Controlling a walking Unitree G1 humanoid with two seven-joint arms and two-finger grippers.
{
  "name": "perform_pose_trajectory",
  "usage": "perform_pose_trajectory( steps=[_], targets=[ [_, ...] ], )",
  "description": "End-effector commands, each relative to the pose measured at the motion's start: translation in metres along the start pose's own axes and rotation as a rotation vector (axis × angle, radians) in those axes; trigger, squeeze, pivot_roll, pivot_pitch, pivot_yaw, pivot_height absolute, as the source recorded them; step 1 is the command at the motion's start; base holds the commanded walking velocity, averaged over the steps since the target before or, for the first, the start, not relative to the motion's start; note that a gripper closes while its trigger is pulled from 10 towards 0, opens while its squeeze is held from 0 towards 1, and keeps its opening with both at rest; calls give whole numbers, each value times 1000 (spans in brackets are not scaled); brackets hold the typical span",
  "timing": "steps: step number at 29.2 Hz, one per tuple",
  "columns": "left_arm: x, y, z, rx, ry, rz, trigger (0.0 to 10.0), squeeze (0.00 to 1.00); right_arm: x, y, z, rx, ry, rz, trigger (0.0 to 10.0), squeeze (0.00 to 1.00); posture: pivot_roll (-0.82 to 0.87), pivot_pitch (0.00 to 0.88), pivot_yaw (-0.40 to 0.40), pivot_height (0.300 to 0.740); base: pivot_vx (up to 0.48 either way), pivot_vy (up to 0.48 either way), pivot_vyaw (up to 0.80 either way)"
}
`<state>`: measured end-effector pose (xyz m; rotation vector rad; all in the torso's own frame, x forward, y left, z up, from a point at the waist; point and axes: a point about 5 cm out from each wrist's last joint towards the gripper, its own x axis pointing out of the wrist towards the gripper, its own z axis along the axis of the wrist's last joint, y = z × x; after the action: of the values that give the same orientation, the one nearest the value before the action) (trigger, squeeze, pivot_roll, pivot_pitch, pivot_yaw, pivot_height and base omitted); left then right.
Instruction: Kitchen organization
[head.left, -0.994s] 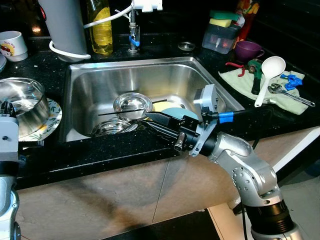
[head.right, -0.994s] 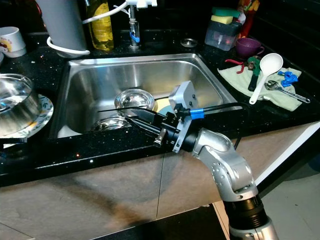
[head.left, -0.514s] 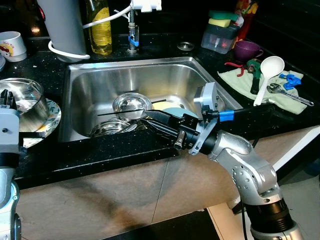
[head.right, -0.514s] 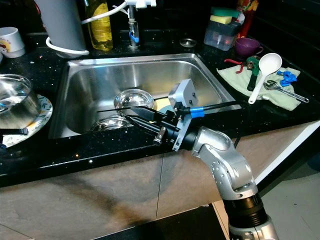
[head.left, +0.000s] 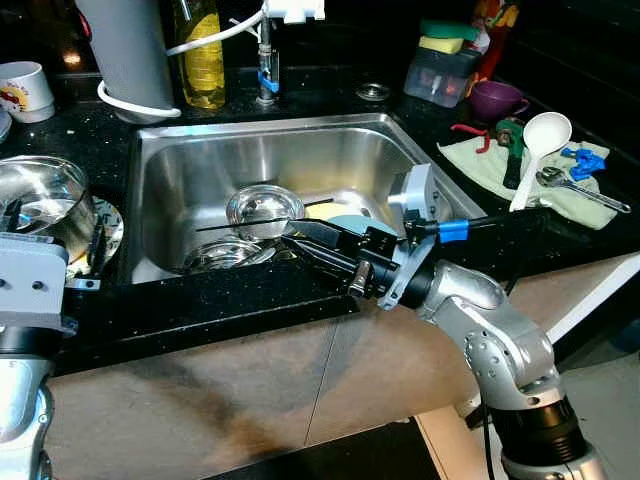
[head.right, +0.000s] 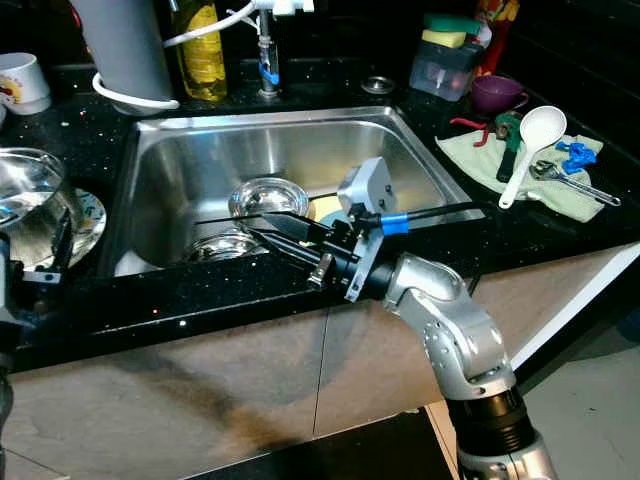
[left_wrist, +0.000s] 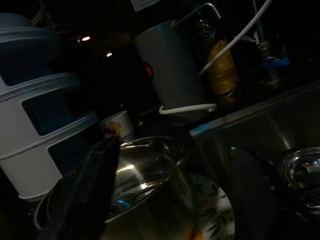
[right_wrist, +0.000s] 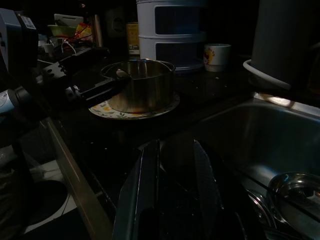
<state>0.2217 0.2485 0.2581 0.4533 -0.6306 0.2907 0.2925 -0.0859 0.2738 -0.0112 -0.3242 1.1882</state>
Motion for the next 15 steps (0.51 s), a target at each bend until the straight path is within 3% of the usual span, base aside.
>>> perform_pose_trajectory(
  steps=[1,2,3,15],
  targets=[
    [-3,-1,-3,1,26,2,10000,1000,-2,-1,0,-4,-5,-2,10000,0,20,162,-56,740,0,0,0],
    [-2,0,-6,5,48,10,10000,769,-2,-1,0,-4,-4,-1,10000,0,20,162,-56,740,0,0,0],
    [-2,2,-9,9,64,18,10000,0,-2,-1,-1,-4,-4,0,10000,0,21,162,-56,740,0,0,0],
    [10,15,-27,40,119,26,10000,0,-1,-1,0,-6,-2,1,10000,0,19,158,-58,740,0,0,0]
  ],
)
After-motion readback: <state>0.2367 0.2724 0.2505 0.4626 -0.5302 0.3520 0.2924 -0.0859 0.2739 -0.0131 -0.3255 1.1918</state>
